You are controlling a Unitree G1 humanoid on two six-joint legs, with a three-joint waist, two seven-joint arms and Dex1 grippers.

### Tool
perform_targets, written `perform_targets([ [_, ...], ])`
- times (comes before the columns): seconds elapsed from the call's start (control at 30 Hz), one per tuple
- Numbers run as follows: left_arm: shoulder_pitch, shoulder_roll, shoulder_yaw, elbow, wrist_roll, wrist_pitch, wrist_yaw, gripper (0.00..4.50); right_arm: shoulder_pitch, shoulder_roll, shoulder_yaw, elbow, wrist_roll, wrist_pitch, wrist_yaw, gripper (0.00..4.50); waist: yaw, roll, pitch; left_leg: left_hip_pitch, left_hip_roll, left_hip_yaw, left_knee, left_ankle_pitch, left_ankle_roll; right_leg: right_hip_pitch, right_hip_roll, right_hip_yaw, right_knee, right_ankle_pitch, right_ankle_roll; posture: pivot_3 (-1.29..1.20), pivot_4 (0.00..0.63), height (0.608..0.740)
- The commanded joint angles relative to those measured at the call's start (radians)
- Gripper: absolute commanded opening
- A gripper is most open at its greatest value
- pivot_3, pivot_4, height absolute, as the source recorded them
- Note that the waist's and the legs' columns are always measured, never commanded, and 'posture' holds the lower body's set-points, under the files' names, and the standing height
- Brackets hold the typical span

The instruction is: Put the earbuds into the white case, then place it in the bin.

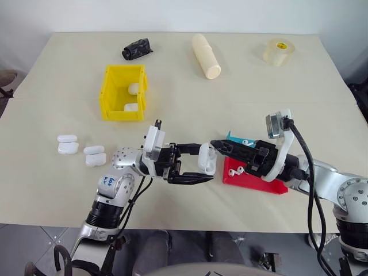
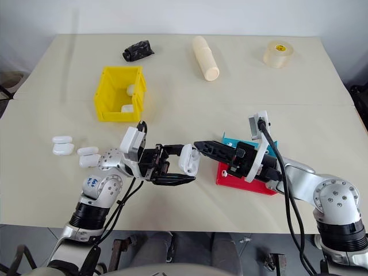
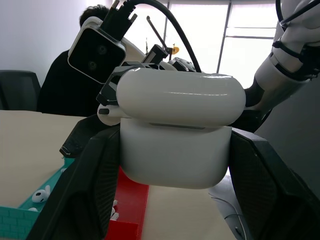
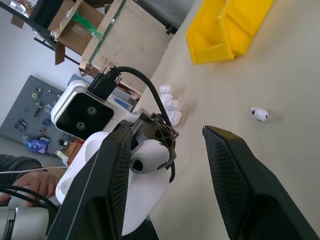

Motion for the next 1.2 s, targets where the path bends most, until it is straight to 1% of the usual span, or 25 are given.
perform_targets([
  [0.03,0.000,-0.006,0.001,-0.044,-0.019,-0.003,0.002,2.83,0.004,0.018,-0.044,-0.064,-0.030,-0.030,0.051,2.31,0.000,0.000,0.000,0.000,0.000,0.000,0.000,0.000,0.000,0.000,0.000,0.000,0.000,0.000,0.000,0.00,0.150,0.740],
  [0.17,-0.003,-0.014,0.007,-0.040,-0.022,0.003,0.018,2.83,0.013,0.031,-0.072,-0.091,-0.066,-0.057,0.078,2.31,0.000,0.000,0.000,0.000,0.000,0.000,0.000,0.000,0.000,0.000,0.000,0.000,0.000,0.000,0.000,0.00,0.150,0.740],
  [0.3,-0.005,-0.017,0.005,-0.038,-0.023,0.004,0.020,2.83,0.037,0.034,-0.075,-0.103,-0.076,-0.062,0.074,2.31,0.000,0.000,0.000,0.000,0.000,0.000,0.000,0.000,0.000,0.000,0.000,0.000,0.000,0.000,0.000,0.00,0.150,0.740],
  [0.4,-0.005,-0.016,0.007,-0.038,-0.022,0.006,0.019,2.83,0.052,0.034,-0.092,-0.108,-0.115,-0.078,0.080,2.31,0.000,0.000,0.000,0.000,0.000,0.000,0.000,0.000,0.000,0.000,0.000,0.000,0.000,0.000,0.000,0.00,0.150,0.740],
  [0.53,-0.002,0.001,0.019,-0.033,-0.017,0.003,0.014,2.83,0.092,-0.026,-0.155,-0.126,-0.272,-0.095,0.166,2.31,0.001,0.000,0.000,0.000,0.000,0.000,0.000,0.000,0.000,0.000,0.000,0.000,0.000,0.000,0.000,0.00,0.150,0.740],
  [0.63,0.008,0.015,0.023,-0.032,-0.016,-0.004,0.007,2.83,0.168,-0.141,-0.203,-0.158,-0.443,-0.091,0.290,2.31,0.002,0.000,0.000,0.000,-0.001,0.000,0.000,0.000,0.000,0.000,0.000,0.000,0.000,0.000,0.000,0.00,0.150,0.740],
  [0.7,0.014,0.020,0.025,-0.028,-0.012,-0.014,0.002,2.83,0.248,-0.233,-0.219,-0.196,-0.588,-0.112,0.394,2.31,0.005,0.001,0.000,-0.001,-0.001,0.000,-0.001,0.000,0.001,0.000,0.000,0.000,-0.001,0.000,0.000,0.00,0.150,0.740],
  [0.8,0.020,0.021,0.026,-0.021,-0.005,-0.027,0.000,2.83,0.363,-0.321,-0.253,-0.240,-0.703,-0.123,0.524,2.85,0.005,0.000,0.000,-0.001,-0.005,0.000,-0.001,-0.001,0.002,0.000,0.001,-0.001,-0.002,0.000,0.000,0.00,0.150,0.740],
  [0.83,0.022,0.022,0.025,-0.017,0.001,-0.036,-0.003,2.83,0.402,-0.345,-0.273,-0.251,-0.732,-0.121,0.558,3.17,0.005,0.000,0.000,-0.001,-0.005,0.000,-0.001,-0.001,0.002,0.000,0.000,0.000,-0.002,0.000,0.000,0.00,0.150,0.740],
  [0.97,0.028,0.017,0.023,0.000,0.012,-0.057,0.000,2.83,0.510,-0.402,-0.320,-0.260,-0.943,-0.197,0.657,4.49,0.002,0.000,0.000,-0.001,-0.005,0.001,0.000,-0.001,0.002,0.000,0.000,0.000,-0.002,0.001,0.001,0.00,0.150,0.740],
  [1.07,0.031,0.013,0.019,0.005,0.017,-0.066,0.003,2.83,0.519,-0.445,-0.300,-0.268,-1.019,-0.204,0.711,4.49,0.002,0.000,0.000,0.000,-0.005,0.002,0.000,0.000,0.002,0.001,0.000,0.000,-0.001,0.001,0.002,0.00,0.150,0.740],
  [1.17,0.034,0.008,0.013,0.009,0.026,-0.074,0.004,2.83,0.447,-0.515,-0.185,-0.275,-1.151,-0.213,0.713,4.49,0.000,0.000,0.000,0.000,-0.005,0.002,0.000,0.000,0.002,0.001,0.000,0.001,-0.001,0.001,0.002,0.00,0.150,0.740],
  [1.2,0.034,0.006,0.010,0.010,0.028,-0.077,0.004,2.83,0.403,-0.518,-0.150,-0.267,-1.169,-0.207,0.703,4.49,-0.001,0.000,0.000,0.000,-0.005,0.002,0.000,0.000,0.002,0.001,0.000,0.001,-0.001,0.001,0.002,0.00,0.150,0.740],
])
